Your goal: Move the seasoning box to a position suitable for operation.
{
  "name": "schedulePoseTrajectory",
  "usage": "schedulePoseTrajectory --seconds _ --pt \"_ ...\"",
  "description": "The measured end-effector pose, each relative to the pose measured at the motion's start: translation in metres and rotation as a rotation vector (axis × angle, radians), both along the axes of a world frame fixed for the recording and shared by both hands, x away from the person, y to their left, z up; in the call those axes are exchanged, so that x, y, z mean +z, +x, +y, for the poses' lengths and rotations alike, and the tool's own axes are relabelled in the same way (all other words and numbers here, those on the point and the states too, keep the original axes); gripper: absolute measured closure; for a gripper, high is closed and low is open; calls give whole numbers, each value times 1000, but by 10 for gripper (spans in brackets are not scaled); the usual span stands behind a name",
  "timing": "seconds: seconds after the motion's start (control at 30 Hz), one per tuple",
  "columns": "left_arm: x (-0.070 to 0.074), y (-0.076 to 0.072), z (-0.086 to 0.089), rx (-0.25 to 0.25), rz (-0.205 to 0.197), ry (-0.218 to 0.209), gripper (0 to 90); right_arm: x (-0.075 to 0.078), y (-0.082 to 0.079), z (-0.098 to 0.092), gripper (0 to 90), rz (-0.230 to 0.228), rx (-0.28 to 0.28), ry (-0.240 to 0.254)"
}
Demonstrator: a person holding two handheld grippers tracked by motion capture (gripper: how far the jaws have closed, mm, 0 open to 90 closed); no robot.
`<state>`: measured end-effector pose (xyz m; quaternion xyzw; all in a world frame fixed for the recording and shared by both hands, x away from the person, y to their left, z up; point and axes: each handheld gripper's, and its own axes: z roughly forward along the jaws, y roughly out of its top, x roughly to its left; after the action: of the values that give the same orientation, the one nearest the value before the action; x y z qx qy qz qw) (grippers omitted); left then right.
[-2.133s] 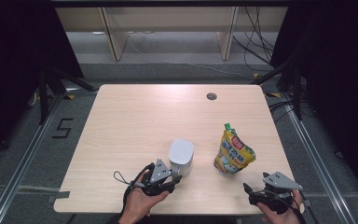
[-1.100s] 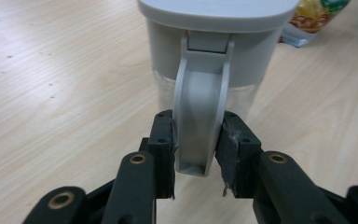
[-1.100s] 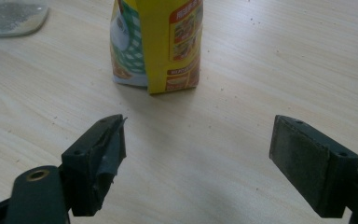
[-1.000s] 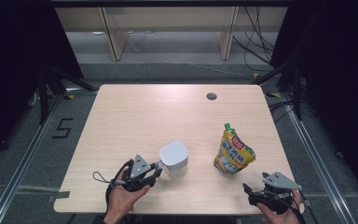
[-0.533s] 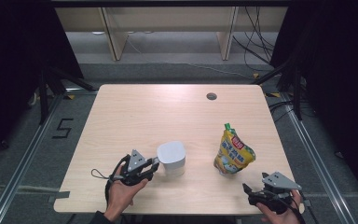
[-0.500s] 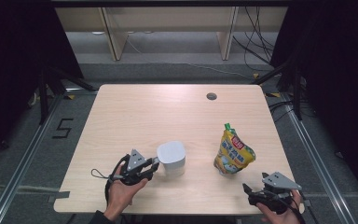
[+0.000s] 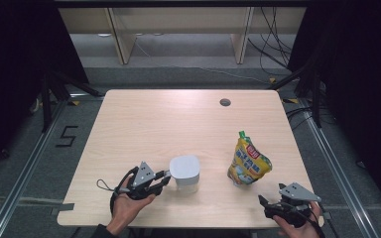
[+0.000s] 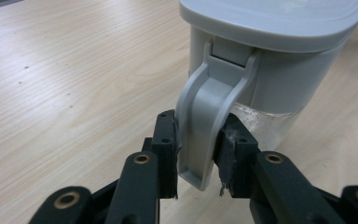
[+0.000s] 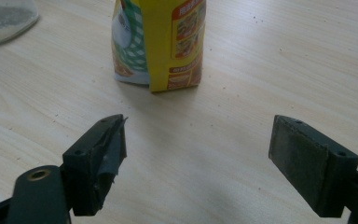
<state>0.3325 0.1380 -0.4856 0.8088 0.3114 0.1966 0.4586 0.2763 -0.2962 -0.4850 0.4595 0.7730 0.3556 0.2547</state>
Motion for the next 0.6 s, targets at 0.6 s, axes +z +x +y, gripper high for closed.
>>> schedulePoseTrajectory --seconds 0.6 --pt "-1 -15 -8 -85 2 -47 697 -2 1 0 197 20 5 12"
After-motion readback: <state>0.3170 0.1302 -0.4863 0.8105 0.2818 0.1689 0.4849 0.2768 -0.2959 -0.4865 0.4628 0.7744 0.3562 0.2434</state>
